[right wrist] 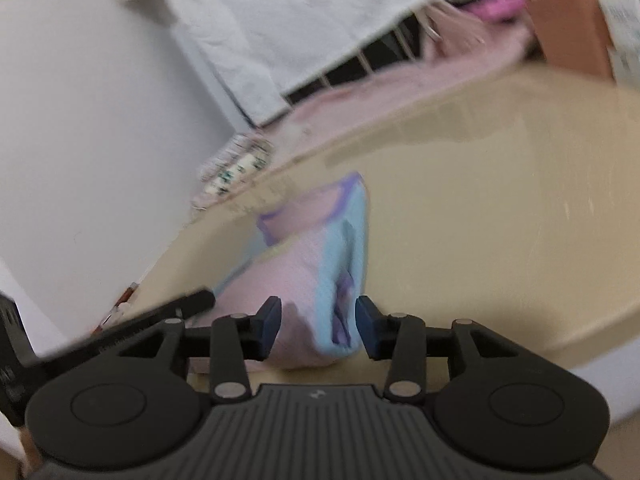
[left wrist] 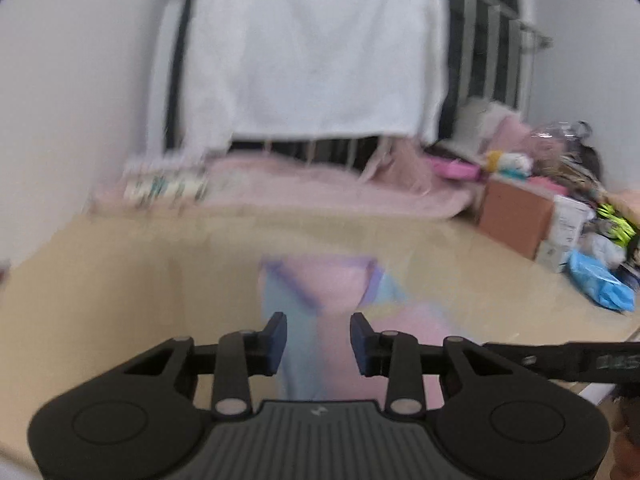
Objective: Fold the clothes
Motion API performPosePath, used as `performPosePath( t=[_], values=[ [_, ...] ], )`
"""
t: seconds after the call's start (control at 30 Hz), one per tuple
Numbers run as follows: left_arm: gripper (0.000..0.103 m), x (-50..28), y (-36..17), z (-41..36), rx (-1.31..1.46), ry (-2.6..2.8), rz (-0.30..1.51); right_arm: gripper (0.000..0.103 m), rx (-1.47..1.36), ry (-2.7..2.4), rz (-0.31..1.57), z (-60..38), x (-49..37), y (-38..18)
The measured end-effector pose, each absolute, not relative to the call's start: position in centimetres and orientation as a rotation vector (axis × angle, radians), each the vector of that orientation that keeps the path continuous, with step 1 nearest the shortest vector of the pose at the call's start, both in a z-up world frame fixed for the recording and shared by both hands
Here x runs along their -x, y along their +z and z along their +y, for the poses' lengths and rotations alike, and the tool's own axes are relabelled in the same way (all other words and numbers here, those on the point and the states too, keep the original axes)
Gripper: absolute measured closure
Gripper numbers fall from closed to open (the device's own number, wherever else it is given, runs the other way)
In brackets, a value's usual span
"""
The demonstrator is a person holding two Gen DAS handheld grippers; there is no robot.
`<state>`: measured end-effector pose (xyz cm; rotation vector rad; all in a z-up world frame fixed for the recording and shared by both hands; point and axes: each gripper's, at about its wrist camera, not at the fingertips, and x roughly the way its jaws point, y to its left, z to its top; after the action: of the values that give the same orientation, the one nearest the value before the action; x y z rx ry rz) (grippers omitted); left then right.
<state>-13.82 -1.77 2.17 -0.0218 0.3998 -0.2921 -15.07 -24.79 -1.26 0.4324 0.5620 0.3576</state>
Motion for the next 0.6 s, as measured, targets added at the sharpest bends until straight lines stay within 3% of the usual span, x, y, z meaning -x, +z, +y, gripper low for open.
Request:
performPosePath(
  t=[0.1,0.27,0.4,0.6],
  values=[
    [0.071,12.4,2.3,-2.4,0.024,-0.320,0.419,0.070,-0.383,0.356,0.566,-24.9,13.5,-1.2],
    [0.074,10.4,2.2,-2.9,0.019,-0.333,0.473,0.071,-0.349,0.371,0.501,-24.4,11.6,0.0],
    [0.074,9.1,-0.1,-3.6,-0.026,-0.321,0.572,0.084,-0.218,0.430,0.572,-21.9,9.2,-0.7],
    [0.070,9.2,-0.6,-2.1,0.006,-0.340,0.545,0.084,-0.127,0.431,0.510,-20.9,9.5,0.0]
  ],
)
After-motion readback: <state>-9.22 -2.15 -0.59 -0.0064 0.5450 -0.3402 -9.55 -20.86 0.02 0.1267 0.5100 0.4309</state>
